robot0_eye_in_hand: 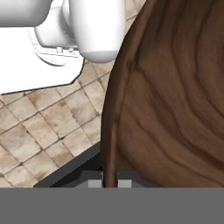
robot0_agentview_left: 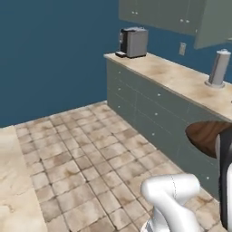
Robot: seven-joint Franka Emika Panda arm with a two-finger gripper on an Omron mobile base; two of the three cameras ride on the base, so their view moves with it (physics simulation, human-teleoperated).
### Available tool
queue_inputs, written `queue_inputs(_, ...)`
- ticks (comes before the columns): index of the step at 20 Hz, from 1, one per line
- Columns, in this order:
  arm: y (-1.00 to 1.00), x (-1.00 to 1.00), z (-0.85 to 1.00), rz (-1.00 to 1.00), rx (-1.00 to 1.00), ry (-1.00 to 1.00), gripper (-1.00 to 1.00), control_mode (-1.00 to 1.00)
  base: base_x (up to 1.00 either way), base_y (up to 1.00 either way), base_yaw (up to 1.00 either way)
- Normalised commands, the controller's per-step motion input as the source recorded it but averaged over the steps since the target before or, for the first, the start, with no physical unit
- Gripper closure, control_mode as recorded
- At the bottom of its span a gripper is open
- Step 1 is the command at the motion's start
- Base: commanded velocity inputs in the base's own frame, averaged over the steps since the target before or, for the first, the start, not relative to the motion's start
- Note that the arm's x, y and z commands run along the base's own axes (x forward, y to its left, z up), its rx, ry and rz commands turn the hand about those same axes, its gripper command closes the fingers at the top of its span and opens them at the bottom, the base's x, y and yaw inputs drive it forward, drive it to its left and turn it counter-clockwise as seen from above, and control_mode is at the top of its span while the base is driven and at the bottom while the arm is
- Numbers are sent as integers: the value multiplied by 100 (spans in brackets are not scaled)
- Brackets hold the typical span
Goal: Pick the mug and place it in the sink. Pick the bowl and place it in the open cabinet and then close the cabinet.
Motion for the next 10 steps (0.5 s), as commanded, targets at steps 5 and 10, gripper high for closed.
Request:
queue_inputs(5,0,0,0,0,0,0,100,100,93,-15,16)
queue_inputs(10,0,0,0,0,0,0,100,100,43,-8,2)
